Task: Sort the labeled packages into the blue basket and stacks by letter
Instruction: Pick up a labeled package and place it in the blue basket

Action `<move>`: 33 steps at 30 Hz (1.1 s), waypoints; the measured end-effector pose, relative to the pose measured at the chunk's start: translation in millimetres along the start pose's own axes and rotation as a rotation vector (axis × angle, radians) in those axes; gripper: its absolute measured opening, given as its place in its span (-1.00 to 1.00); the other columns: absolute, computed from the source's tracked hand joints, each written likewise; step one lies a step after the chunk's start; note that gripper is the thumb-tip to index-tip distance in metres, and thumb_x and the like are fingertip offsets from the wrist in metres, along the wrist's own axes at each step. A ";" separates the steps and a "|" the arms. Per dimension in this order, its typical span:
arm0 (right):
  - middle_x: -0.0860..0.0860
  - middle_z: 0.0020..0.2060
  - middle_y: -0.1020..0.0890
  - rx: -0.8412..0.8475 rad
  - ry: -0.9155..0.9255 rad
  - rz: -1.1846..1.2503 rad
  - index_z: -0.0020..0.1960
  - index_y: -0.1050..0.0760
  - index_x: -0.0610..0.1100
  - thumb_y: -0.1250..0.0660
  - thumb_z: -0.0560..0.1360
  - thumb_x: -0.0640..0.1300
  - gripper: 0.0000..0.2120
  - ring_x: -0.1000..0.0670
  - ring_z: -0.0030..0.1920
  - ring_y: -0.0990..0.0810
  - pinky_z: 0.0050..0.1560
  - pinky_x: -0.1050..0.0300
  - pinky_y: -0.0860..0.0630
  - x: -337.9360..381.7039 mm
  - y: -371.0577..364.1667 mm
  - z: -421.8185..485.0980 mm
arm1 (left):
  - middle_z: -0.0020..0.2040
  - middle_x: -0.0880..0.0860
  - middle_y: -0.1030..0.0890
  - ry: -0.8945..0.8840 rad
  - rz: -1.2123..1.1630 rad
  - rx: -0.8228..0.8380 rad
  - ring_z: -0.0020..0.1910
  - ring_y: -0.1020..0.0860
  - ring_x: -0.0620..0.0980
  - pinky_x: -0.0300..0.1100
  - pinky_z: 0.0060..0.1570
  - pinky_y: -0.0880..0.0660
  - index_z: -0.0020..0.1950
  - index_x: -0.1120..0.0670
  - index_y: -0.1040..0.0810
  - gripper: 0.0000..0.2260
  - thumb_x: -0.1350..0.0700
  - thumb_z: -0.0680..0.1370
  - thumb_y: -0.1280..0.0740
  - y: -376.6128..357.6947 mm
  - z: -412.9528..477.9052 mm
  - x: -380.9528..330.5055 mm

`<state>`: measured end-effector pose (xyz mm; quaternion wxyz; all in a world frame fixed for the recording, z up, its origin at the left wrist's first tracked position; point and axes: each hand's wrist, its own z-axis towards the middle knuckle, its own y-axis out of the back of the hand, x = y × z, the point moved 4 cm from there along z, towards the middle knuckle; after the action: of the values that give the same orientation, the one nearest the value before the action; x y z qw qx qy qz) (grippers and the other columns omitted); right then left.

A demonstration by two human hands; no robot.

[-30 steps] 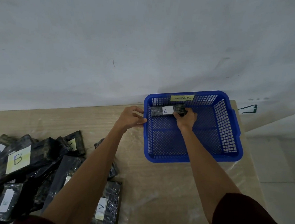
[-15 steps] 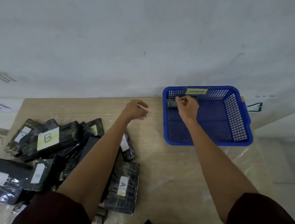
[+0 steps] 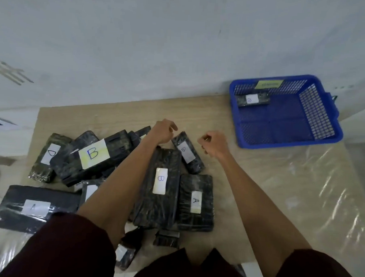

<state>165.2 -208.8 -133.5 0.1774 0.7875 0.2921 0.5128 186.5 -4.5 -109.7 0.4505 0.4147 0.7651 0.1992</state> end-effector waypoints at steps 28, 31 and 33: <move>-0.04 0.05 -0.57 0.020 0.071 0.707 0.29 -0.46 -0.12 -0.34 0.60 -0.26 -0.73 0.02 -0.08 -0.65 -0.25 -0.06 -0.68 56.6 79.7 -27.4 | 0.17 0.21 -0.50 -0.111 -0.915 -0.079 -0.02 -0.63 0.08 0.01 -0.01 -0.67 0.17 0.11 -0.39 -0.64 0.19 0.51 -0.51 23.3 -35.1 -48.3; -0.08 -0.01 -0.50 0.048 0.123 0.717 0.22 -0.46 -0.14 -0.34 0.55 -0.34 -0.73 0.03 -0.14 -0.60 -0.16 -0.09 -0.69 60.1 95.8 -30.4 | 0.15 0.18 -0.51 -0.184 -0.981 -0.129 -0.09 -0.64 0.08 0.01 -0.11 -0.68 0.11 0.08 -0.47 -0.70 0.27 0.50 -0.51 22.0 -50.0 -72.6; -0.11 -0.05 -0.49 0.060 0.166 0.714 0.16 -0.46 -0.11 -0.36 0.53 -0.37 -0.72 0.01 -0.16 -0.58 -0.16 -0.08 -0.69 58.1 108.0 -33.2 | 0.09 0.16 -0.56 -0.215 -1.005 -0.159 -0.13 -0.66 0.04 0.04 -0.11 -0.68 0.13 0.09 -0.52 -0.72 0.31 0.50 -0.49 19.4 -61.2 -85.8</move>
<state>182.5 -255.0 -16.3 -0.0604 0.8004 0.0271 0.5958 164.5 -59.0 -20.1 0.5966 -0.0212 0.8018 -0.0280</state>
